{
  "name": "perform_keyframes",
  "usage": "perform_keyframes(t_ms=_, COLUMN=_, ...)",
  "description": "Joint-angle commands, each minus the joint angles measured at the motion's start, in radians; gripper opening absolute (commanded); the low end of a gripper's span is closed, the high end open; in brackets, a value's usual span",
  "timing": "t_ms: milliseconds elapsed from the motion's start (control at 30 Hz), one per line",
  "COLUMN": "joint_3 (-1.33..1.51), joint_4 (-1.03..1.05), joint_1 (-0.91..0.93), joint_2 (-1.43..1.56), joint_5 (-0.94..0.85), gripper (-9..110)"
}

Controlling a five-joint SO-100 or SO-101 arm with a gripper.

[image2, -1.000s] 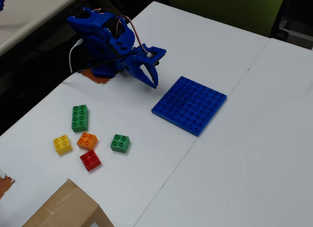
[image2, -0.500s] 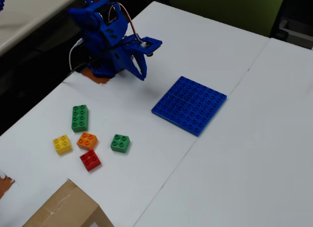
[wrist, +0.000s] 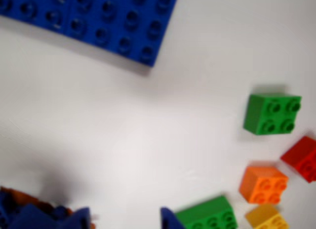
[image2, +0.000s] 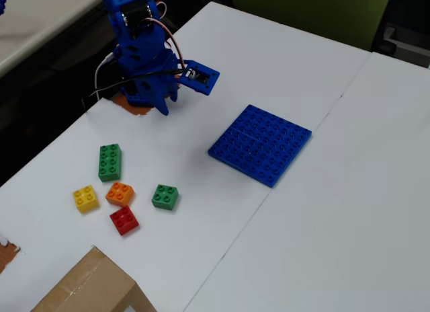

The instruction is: Pick up the 2x2 green block and go up the 8x8 blue block.

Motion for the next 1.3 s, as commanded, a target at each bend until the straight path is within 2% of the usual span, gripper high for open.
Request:
perform_keyframes(t_ms=0, joint_3=-0.229, joint_4=0.018, joint_1=0.092, joint_2=-0.184, joint_5=-0.121, gripper=20)
perform_keyframes(t_ms=167, joint_3=-0.256, joint_4=-0.193, joint_1=0.149, joint_2=-0.321, joint_5=0.032, gripper=26)
perform_keyframes(t_ms=367, joint_3=-0.488, joint_4=-0.261, joint_1=0.209, joint_2=-0.577, joint_5=-0.012, gripper=31)
perform_keyframes(t_ms=600, joint_3=-0.77, joint_4=-0.264, joint_1=0.196, joint_2=-0.775, joint_5=-0.037, gripper=38)
perform_keyframes(t_ms=667, joint_3=-0.851, joint_4=-0.252, joint_1=0.199, joint_2=-0.827, joint_5=-0.1, gripper=38)
perform_keyframes(t_ms=833, joint_3=-0.884, joint_4=-0.299, joint_1=0.216, joint_2=-0.893, joint_5=-0.472, gripper=38)
perform_keyframes(t_ms=933, joint_3=-0.884, joint_4=-0.31, joint_1=0.206, joint_2=-0.923, joint_5=-0.518, gripper=38)
perform_keyframes(t_ms=1067, joint_3=-0.884, joint_4=-0.31, joint_1=0.198, joint_2=-0.951, joint_5=-0.503, gripper=38)
perform_keyframes(t_ms=1267, joint_3=-0.884, joint_4=-0.27, joint_1=0.192, joint_2=-1.022, joint_5=-0.36, gripper=39)
